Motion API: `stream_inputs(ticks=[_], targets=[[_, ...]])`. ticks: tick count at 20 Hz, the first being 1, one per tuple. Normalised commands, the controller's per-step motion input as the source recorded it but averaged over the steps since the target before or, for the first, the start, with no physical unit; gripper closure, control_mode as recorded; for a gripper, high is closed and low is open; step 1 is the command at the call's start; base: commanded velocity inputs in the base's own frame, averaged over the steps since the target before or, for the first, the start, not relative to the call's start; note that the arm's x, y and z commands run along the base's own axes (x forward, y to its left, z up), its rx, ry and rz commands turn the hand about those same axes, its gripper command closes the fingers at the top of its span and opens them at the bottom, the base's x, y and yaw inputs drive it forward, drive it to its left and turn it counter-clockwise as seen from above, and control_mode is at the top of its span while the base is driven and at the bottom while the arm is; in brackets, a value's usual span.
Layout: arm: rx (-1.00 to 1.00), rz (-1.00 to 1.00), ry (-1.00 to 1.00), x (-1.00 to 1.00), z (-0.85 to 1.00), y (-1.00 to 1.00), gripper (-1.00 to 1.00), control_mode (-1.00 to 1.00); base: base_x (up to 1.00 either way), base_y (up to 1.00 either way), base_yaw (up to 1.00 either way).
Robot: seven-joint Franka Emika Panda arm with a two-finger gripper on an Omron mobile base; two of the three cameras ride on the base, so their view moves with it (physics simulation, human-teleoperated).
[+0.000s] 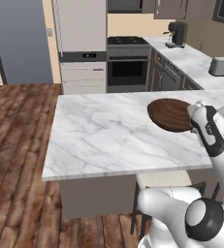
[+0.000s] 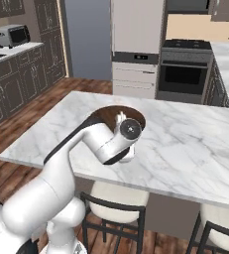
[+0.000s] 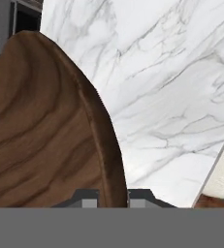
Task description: Pick up the bowls from the cabinet and place each bowl in front of a stool on the dining counter.
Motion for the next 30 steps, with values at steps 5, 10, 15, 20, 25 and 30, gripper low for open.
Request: stream_inputs(ticks=[5,10,15,20,25,30], targets=[[-0.11,0.02,0.17,0.01,-0.04,0.00,1.00,-1.00,0.00,0.00,0.00],[0.07,0.22,0.23,0.15,-0.44,0.00,1.00,-1.00,0.00,0.00,0.00],[0.15,0.25,0.21,0.69,-0.62,0.00,1.00,-1.00,0.00,0.00,0.00],[0.09,0.08,0.02,0.91,-0.41,-0.08,1.00,-1.00,0.00,0.00,0.00],[0.01,0.00,-0.01,0.65,-0.32,-0.29,1.00,-1.00,0.00,0.00,0.00],[0.00,0.00,0.00,0.11,-0.06,-0.36,1.00,-1.00,0.00,0.00,0.00]])
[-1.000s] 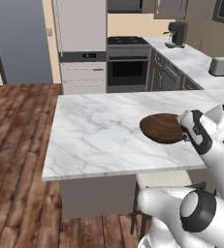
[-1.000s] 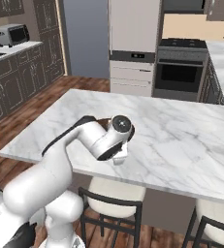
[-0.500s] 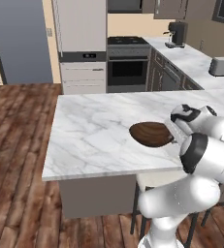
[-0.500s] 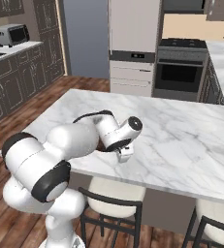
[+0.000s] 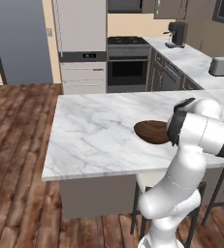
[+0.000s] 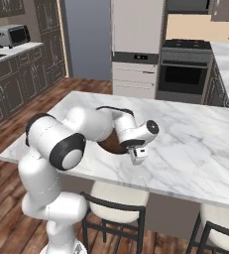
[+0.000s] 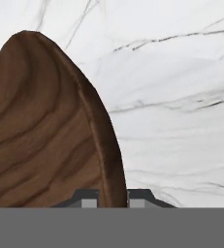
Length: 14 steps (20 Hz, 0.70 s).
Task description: Pick up the bowls from the cabinet and place each bowl in front of a stool on the dining counter.
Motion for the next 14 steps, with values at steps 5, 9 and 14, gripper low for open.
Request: stream_inputs(ticks=[5,9,14], targets=[[0.00,0.00,0.00,0.00,-0.16,-0.22,1.00,-1.00,0.00,0.00,0.00],[-0.04,0.00,-0.06,-0.13,-0.17,0.02,1.00,-1.00,0.00,0.00,0.00],[-0.06,0.00,-0.12,0.00,-0.27,0.14,1.00,-1.00,0.00,0.00,0.00]])
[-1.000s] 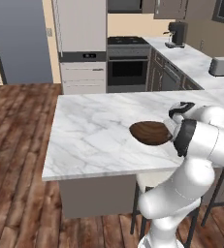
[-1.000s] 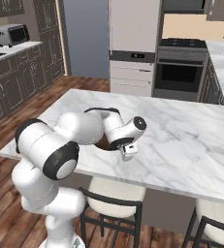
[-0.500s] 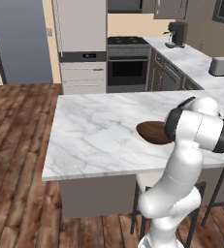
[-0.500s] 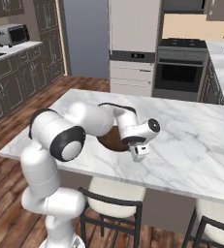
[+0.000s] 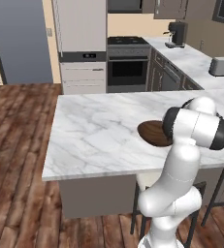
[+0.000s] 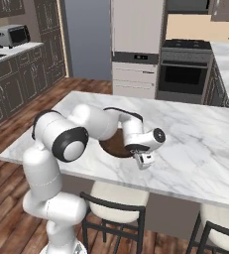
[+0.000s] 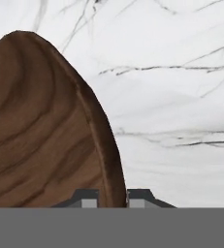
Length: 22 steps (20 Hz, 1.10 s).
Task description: Pick up the bowls from the cabinet and place each bowl in front of a stool on the dining counter.
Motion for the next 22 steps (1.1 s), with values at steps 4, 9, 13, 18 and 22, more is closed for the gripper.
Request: stream_inputs(ticks=[4,9,13,18,22], targets=[[-0.02,0.00,-0.01,0.00,-0.05,0.09,-1.00,-1.00,0.00,0.00,0.00],[0.00,0.00,-0.01,0.00,0.09,0.00,-1.00,-1.00,0.00,0.00,0.00],[-0.03,0.00,-0.12,-0.05,0.87,0.00,-1.00,-1.00,0.00,0.00,0.00],[0.00,0.00,-0.01,-0.12,1.00,-0.04,-1.00,-1.00,0.00,0.00,0.00],[0.00,0.00,0.00,-0.31,1.00,-0.09,-1.00,-1.00,0.00,0.00,0.00]])
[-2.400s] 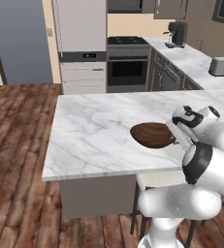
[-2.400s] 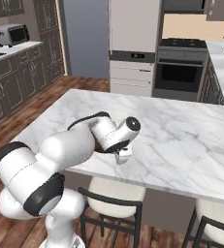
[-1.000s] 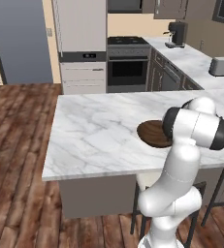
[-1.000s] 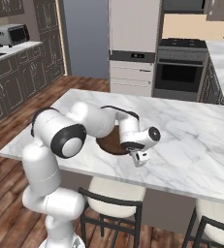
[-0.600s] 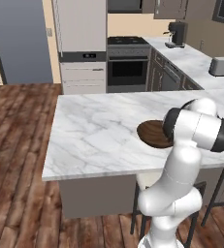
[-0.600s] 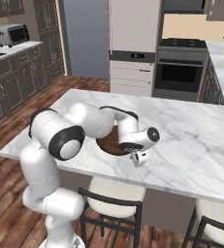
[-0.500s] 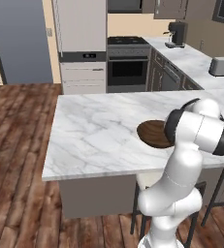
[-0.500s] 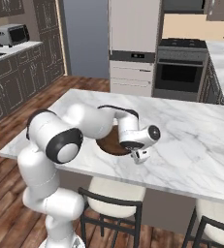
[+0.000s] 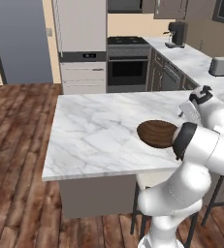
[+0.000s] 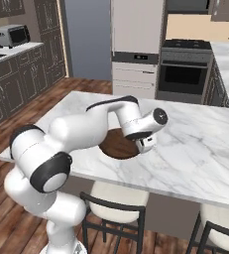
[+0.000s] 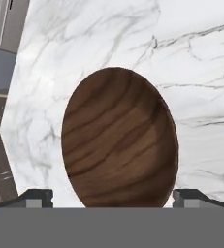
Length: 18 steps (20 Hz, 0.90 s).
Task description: Pick up the bowls from the cabinet and place each bowl in front of a stool on the dining counter.
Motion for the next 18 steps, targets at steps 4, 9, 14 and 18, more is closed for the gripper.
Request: stream_inputs(ticks=[4,9,14,18], targets=[[0.00,0.00,0.00,-0.49,1.00,-0.02,-1.00,-1.00,0.00,0.00,0.00],[0.00,0.00,0.00,-0.71,1.00,0.05,-1.00,-1.00,0.00,0.00,0.00],[0.00,-0.05,0.00,-0.79,0.82,0.26,-1.00,-1.00,0.00,0.00,0.00],[0.00,-0.06,0.00,-0.71,0.78,0.31,-1.00,-1.00,0.00,0.00,0.00]])
